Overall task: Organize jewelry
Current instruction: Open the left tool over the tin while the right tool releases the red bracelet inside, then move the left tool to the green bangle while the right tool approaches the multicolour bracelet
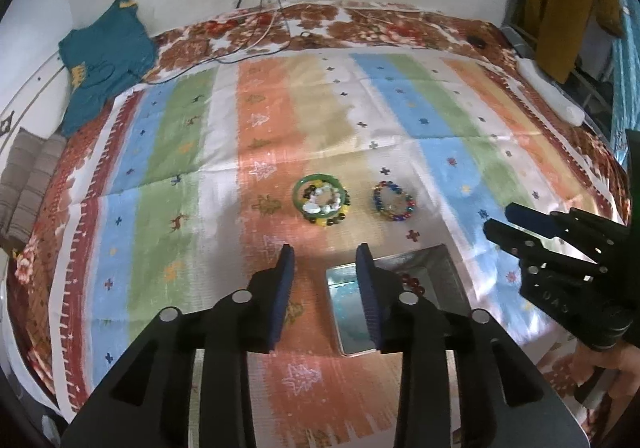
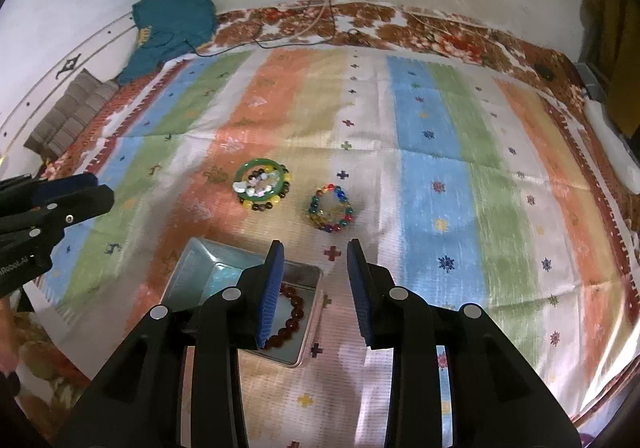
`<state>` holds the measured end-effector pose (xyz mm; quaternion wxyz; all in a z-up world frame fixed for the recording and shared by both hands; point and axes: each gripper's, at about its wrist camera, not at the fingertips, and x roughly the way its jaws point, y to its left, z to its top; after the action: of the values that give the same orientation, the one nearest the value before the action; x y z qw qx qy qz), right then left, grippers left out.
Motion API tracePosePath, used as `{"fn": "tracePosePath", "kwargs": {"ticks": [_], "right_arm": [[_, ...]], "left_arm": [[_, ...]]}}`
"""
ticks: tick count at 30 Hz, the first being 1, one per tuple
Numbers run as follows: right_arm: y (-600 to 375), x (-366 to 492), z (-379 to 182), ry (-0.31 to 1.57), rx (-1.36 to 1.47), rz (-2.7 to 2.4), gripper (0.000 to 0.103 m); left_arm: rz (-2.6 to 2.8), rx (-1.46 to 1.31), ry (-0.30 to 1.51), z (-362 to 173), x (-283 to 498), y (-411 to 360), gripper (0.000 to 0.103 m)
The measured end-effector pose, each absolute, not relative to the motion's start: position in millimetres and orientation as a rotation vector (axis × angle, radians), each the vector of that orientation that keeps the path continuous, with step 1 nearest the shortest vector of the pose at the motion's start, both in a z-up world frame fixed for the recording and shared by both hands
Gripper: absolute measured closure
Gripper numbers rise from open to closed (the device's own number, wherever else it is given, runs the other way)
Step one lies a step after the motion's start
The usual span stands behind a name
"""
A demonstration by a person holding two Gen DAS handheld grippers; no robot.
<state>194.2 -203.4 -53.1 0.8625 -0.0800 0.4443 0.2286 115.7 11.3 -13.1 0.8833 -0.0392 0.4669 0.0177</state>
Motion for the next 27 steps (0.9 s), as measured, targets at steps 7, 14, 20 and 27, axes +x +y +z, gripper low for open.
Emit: {"fn": "tracePosePath", "kwargs": {"ticks": [7,14,20,27], "right_arm": [[-197.5,210.2,-59.7,0.963,-0.174,0.462,0.056],[-189.7,224.9,-68.9,0.995,-0.195,0.451,0.045],[-183.1,241.4,-77.5,1.015,-0.211,0.438,0.041],[-180.1,263.3,-92.9,1.056,-0.218,0.413,0.04]], "left_arm": [[0.066,-0.121,1.038,-31.8,138.4,25.4,0.06],[0.081,-0.139,1.096,-49.2,162.0,32.5,0.058],[0.083,-0.147,1.123,-59.3,181.2,33.6,0.056],[0.095,-0.149,1.171,-77.5,206.4,35.0,0.055]]}}
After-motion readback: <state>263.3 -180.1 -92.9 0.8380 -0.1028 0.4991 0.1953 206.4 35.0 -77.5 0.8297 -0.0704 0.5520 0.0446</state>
